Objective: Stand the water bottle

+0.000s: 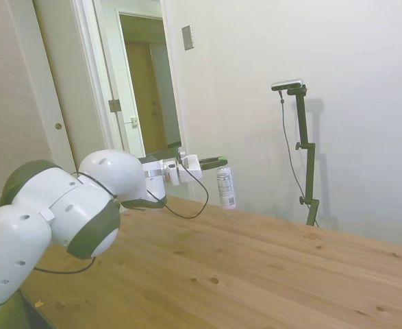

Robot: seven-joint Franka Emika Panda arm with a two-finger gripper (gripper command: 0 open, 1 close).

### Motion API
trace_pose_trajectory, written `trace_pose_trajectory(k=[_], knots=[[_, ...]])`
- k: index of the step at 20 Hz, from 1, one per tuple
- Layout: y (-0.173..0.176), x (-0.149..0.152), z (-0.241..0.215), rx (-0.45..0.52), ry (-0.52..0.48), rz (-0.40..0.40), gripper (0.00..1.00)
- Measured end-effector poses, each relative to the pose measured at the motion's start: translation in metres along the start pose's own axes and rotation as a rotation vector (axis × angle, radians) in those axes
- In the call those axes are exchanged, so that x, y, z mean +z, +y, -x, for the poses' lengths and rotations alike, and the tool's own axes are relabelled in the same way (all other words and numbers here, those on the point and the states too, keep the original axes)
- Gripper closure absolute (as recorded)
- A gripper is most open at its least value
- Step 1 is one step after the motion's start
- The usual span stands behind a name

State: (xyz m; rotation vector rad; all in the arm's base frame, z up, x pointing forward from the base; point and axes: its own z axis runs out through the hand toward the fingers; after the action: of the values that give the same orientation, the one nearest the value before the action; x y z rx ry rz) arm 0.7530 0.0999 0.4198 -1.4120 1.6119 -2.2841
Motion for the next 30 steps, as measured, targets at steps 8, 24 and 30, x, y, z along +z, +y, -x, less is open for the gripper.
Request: trace_pose_trajectory(k=[8,24,30], knots=[[0.023,-0.017,-0.02,0.002,-0.025,0.021,1.0],[0.048,0.004,-0.002,-0.034,0.001,0.056,1.0],[0.047,0.01,0.009,-0.043,0.024,0.051,1.0]])
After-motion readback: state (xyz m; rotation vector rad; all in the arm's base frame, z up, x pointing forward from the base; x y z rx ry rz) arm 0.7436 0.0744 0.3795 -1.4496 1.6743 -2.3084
